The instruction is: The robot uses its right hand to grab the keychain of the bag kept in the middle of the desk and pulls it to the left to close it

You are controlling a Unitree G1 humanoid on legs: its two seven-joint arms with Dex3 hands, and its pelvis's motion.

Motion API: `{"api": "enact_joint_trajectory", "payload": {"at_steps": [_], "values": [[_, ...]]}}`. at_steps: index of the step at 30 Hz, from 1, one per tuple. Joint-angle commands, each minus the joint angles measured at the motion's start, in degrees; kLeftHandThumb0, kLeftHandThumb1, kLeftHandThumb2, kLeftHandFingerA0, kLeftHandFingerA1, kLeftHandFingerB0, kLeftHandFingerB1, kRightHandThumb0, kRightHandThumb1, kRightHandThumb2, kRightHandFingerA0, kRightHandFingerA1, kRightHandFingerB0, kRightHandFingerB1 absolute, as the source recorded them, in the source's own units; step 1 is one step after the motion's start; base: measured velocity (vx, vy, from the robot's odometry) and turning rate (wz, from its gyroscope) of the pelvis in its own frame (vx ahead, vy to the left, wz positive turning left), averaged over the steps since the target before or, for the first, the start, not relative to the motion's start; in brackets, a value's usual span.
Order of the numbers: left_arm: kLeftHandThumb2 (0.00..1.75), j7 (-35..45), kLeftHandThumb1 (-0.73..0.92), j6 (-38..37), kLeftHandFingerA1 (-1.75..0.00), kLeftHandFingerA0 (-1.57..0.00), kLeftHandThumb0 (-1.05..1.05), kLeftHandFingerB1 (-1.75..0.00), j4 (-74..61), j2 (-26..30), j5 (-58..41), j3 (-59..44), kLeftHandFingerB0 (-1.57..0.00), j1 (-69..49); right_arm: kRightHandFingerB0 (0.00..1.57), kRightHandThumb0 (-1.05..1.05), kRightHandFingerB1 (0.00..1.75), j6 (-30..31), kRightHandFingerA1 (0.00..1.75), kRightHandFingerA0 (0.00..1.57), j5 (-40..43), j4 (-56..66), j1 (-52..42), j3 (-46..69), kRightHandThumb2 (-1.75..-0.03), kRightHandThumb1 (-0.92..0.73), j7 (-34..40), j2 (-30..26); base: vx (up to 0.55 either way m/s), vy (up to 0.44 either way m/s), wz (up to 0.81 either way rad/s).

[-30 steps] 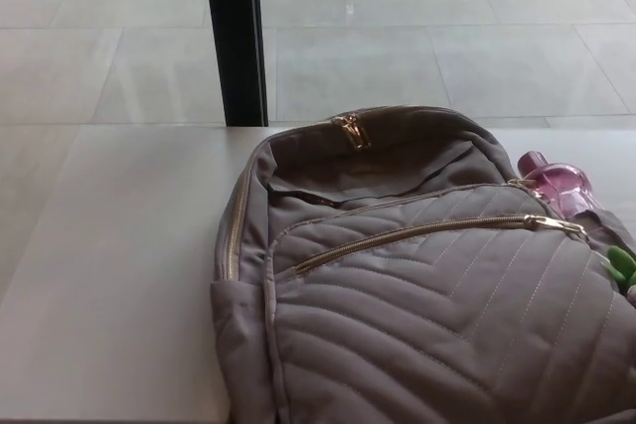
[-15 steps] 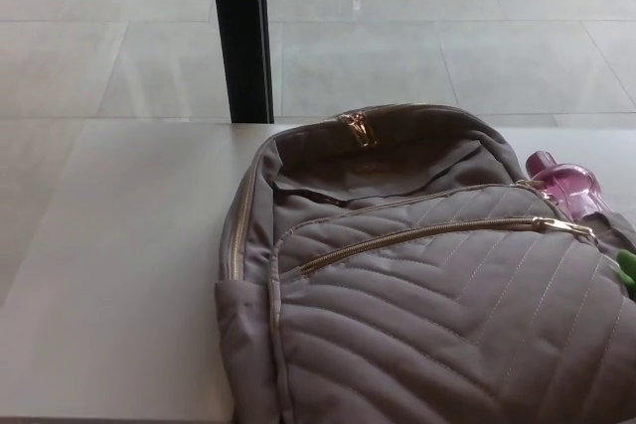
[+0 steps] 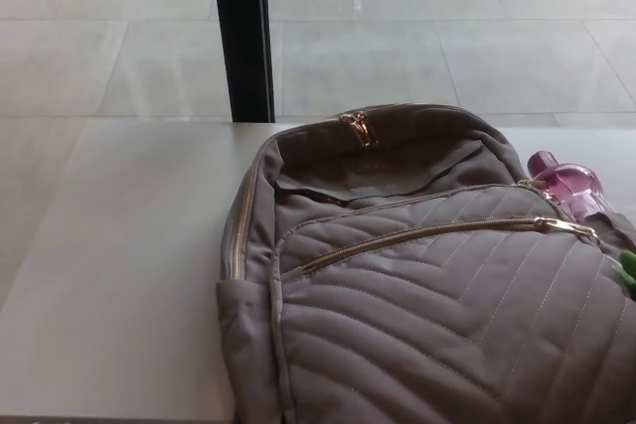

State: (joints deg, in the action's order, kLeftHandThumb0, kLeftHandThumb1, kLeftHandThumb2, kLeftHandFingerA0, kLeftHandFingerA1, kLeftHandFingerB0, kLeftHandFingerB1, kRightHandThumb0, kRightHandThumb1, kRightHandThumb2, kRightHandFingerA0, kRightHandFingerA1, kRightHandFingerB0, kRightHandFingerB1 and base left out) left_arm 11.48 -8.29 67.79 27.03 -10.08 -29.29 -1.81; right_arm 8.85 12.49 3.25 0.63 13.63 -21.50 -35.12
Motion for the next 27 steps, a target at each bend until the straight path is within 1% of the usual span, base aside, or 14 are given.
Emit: {"api": "enact_joint_trajectory", "payload": {"at_steps": [1,2,4,5,6,7,9,10,16,20,21,25,26,27], "values": [[0.57,0.34,0.55,-1.39,-0.69,-0.81,-0.53,-0.45,-0.22,1.25,-0.72,0.39,-0.59,-0.18,0.27,-0.54,0.30,-3.40,0.56,0.55,-10.31,1.35,-2.85,-2.98,-0.57,-0.57,0.94,-4.26,0.00,0.000,0.00],[0.56,0.67,0.56,-1.78,-0.66,-0.78,-0.53,-0.45,-0.16,1.27,-0.66,0.48,-0.60,-0.27,0.27,-0.55,0.30,-3.84,0.59,0.57,-12.77,1.53,-3.17,-3.90,-0.58,-0.56,1.68,-5.40,0.00,0.000,0.00],[0.57,0.86,0.57,-2.40,-0.66,-0.79,-0.53,-0.45,-0.33,1.40,-0.38,0.82,-0.59,-0.43,0.27,-0.56,0.31,-4.43,0.59,0.56,-13.86,1.51,-3.16,-4.50,-0.59,-0.57,1.86,-5.95,0.00,0.000,0.00],[0.57,0.83,0.56,-2.25,-0.67,-0.79,-0.53,-0.45,-0.20,1.40,-0.55,0.75,-0.59,-0.30,0.26,-0.53,0.30,-3.94,0.55,0.56,-14.68,1.78,-3.21,-4.91,-0.59,-0.58,2.09,-6.40,0.00,0.000,0.00],[0.57,0.55,0.56,-2.25,-0.66,-0.78,-0.55,-0.45,-0.24,1.46,-0.32,1.01,-0.59,-0.34,0.23,-0.59,0.43,-4.52,0.60,0.53,-17.94,2.34,-3.50,-6.12,-0.81,-0.51,2.69,-8.02,0.00,0.000,0.00],[0.57,0.54,0.56,-2.16,-0.68,-0.81,-0.53,-0.45,-0.16,1.46,-0.45,0.97,-0.58,-0.29,0.30,-0.53,0.30,-5.19,0.50,0.60,-19.78,2.40,-3.66,-6.71,-0.60,-0.63,3.36,-8.77,0.00,0.000,0.00],[0.57,0.57,0.56,-2.01,-0.68,-0.81,-0.53,-0.45,-0.05,1.57,-0.67,0.85,-0.58,-0.20,0.30,-0.53,0.30,-6.11,0.50,0.60,-22.03,2.33,-3.86,-7.52,-0.60,-0.63,4.37,-9.57,0.00,0.000,0.00],[0.57,0.26,0.57,-2.39,-0.69,-0.81,-0.54,-0.45,0.05,1.62,-0.25,1.18,-0.62,-0.24,0.36,-0.55,0.48,-6.22,0.64,0.61,-26.95,2.80,-4.05,-8.91,-0.84,-0.52,6.12,-11.83,0.00,0.000,0.00],[0.57,-0.07,0.57,-2.39,-0.68,-0.81,-0.54,-0.46,0.10,1.59,0.02,1.48,-0.66,-0.21,0.41,-0.52,0.51,-8.04,0.65,0.63,-31.11,3.62,-4.52,-9.54,-0.86,-0.52,8.59,-13.61,0.00,0.000,0.00],[0.58,-0.29,0.57,-2.89,-0.67,-0.82,-0.55,-0.46,0.63,1.78,0.48,1.94,-0.66,-0.12,0.44,-0.48,0.51,-6.69,0.66,0.68,-31.18,6.78,-3.92,-10.01,-0.83,-0.50,8.50,-12.34,0.00,0.000,0.00],[0.57,0.09,0.57,-2.73,-0.70,-0.86,-0.54,-0.46,0.51,1.70,-0.05,1.58,-0.66,-0.10,0.44,-0.48,0.52,-6.77,0.67,0.70,-31.20,7.33,-3.84,-9.98,-0.83,-0.50,8.60,-12.01,0.00,0.000,0.00],[0.58,0.55,0.57,-2.44,-0.65,-0.83,-0.56,-0.47,0.33,1.33,-0.70,1.26,-0.68,-0.25,0.45,-0.48,0.52,-8.37,0.66,0.75,-32.29,9.00,-3.33,-10.40,-0.82,-0.50,9.12,-11.56,0.00,0.000,0.00],[0.58,0.25,0.58,-2.53,-0.66,-0.80,-0.57,-0.45,0.23,1.34,-0.43,1.48,-0.67,-0.33,0.52,-0.43,0.39,-8.55,0.59,0.81,-32.42,9.22,-3.33,-10.52,-0.59,-0.62,8.90,-11.66,0.00,0.000,0.00],[0.58,-0.17,0.58,-2.86,-0.66,-0.80,-0.57,-0.45,0.08,1.38,0.14,1.95,-0.67,-0.49,0.52,-0.43,0.39,-8.73,0.59,0.81,-32.49,9.43,-3.36,-10.59,-0.59,-0.62,8.67,-11.73,0.00,0.000,0.00]]}}
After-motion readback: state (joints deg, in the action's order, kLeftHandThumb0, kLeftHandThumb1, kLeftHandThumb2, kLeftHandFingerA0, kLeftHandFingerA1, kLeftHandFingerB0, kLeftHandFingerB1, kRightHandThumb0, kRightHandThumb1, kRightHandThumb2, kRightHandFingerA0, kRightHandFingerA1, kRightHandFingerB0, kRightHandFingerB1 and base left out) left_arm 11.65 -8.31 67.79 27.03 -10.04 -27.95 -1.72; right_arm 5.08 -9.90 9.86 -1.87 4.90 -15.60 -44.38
